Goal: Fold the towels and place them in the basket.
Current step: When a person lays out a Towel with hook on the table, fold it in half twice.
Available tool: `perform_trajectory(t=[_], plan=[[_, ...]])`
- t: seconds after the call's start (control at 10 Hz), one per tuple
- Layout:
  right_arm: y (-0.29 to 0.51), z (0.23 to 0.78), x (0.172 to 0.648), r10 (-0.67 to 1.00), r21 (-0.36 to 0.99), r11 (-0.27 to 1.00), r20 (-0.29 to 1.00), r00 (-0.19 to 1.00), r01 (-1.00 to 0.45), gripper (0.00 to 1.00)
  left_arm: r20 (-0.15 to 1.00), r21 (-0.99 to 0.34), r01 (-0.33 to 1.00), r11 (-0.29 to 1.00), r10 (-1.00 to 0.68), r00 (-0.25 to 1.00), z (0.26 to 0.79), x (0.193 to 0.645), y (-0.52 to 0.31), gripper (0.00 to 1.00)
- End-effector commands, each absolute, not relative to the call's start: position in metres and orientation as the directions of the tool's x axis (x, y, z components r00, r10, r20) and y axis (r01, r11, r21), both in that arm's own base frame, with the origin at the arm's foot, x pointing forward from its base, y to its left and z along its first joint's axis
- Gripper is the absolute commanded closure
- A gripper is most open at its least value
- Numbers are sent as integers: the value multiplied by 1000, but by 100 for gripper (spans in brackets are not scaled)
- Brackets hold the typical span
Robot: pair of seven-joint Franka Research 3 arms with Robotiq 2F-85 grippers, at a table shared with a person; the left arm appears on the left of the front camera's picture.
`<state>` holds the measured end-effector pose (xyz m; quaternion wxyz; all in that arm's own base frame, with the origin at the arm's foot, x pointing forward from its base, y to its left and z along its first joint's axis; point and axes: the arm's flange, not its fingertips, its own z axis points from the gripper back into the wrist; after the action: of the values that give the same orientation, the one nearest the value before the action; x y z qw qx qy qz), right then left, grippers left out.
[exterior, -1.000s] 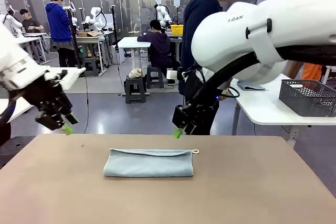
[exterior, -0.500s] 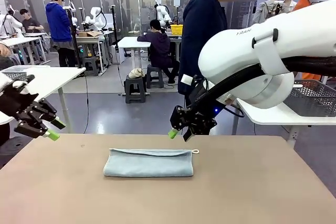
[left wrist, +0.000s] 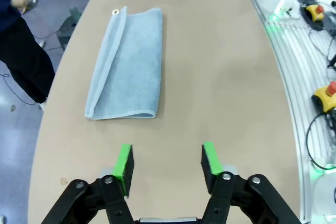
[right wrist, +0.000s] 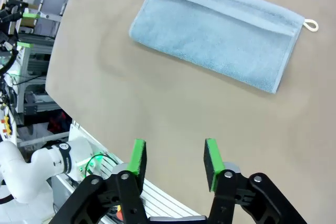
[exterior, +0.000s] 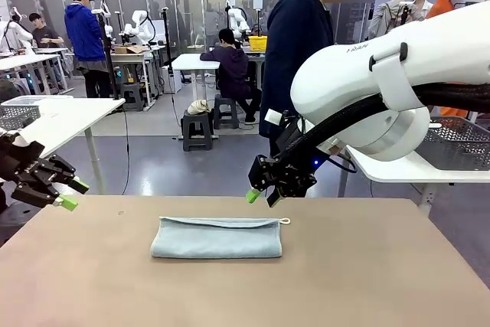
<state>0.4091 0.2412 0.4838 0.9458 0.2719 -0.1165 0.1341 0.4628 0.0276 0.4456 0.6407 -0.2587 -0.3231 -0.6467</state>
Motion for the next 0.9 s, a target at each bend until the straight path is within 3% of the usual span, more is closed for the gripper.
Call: perform_trajectory(t=[0.0, 0.1, 0.3, 0.8], plan=[[232, 486, 410, 40, 574, 807, 186, 982, -142, 28, 772, 99, 995, 8, -631, -72, 450, 472, 32, 9], [232, 484, 413, -26, 577, 814, 152, 988, -67, 11, 779, 95, 995, 11, -624, -67, 449, 473, 34, 3], [235, 481, 417, -118, 571, 820, 89, 989, 46, 0, 786, 88, 996, 14, -615, -61, 444, 475, 38, 0], [230, 477, 415, -131, 565, 822, 65, 989, 72, 0, 769, 71, 997, 29, -638, -36, 439, 472, 36, 0]])
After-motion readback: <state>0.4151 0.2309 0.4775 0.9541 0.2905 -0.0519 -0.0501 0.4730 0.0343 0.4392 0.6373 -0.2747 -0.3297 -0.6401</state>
